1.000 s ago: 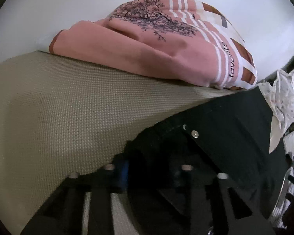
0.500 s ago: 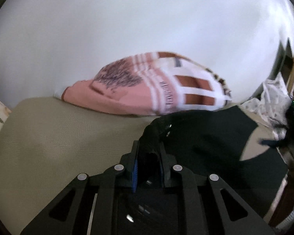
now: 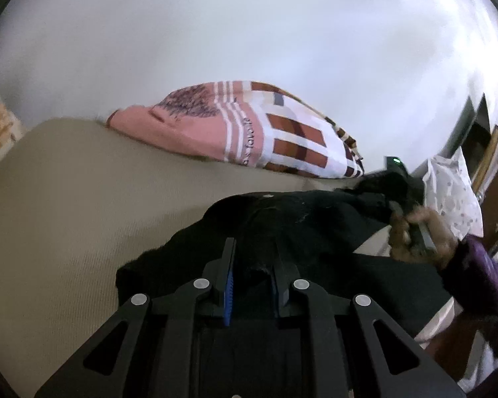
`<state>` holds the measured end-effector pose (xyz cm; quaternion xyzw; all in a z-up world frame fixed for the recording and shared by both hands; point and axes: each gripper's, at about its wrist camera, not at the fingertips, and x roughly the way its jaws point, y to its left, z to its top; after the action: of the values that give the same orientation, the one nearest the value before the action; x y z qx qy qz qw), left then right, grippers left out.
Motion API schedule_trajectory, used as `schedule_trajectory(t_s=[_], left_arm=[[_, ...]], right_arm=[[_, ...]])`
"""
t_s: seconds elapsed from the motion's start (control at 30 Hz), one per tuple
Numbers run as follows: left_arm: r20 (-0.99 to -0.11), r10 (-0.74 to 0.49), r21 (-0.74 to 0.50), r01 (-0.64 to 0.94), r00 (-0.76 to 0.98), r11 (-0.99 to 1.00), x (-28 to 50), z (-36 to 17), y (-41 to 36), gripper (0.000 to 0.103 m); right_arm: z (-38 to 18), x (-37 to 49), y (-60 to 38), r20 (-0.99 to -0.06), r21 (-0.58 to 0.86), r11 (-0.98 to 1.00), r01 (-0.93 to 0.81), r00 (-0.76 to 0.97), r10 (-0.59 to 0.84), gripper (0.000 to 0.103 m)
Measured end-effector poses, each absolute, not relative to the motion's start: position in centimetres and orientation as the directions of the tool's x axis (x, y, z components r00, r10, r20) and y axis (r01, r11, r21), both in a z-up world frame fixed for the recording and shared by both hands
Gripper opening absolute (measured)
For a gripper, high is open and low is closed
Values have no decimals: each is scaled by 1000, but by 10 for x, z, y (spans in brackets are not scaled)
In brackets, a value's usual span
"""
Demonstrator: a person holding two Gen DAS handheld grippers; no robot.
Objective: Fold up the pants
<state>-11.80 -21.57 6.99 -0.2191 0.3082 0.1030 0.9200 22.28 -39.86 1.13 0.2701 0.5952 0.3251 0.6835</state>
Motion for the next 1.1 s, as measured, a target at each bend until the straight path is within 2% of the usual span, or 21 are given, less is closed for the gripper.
schedule_trajectory(t_s=[0.2, 0.5, 0.7, 0.83, 0.97, 1.1], left_arm=[[-648, 30, -388, -364, 761, 846, -144, 67, -212, 18], [-736, 39, -367, -447, 676, 816, -199, 45, -236, 19], [-802, 34, -325, -484, 597, 812, -218, 12, -240, 19], [-814, 85, -251, -479, 575, 841, -220, 13, -251, 20], [-834, 148, -166, -497, 532, 852, -226, 17, -255, 26], [-831, 186, -160, -546, 525, 822, -241, 27, -255, 26]], right_arm=[[48, 137, -431, -674, 658, 692, -297, 177, 717, 8], [16, 18, -509, -652, 718, 658, -226, 110, 750, 8], [-29, -12, -533, -667, 735, 665, -135, 37, 744, 8], [-43, -21, -542, -654, 751, 653, -99, 27, 756, 7], [-42, -23, -541, -651, 751, 649, -122, 23, 759, 7], [-47, -22, -545, -638, 763, 635, -117, 15, 770, 7]])
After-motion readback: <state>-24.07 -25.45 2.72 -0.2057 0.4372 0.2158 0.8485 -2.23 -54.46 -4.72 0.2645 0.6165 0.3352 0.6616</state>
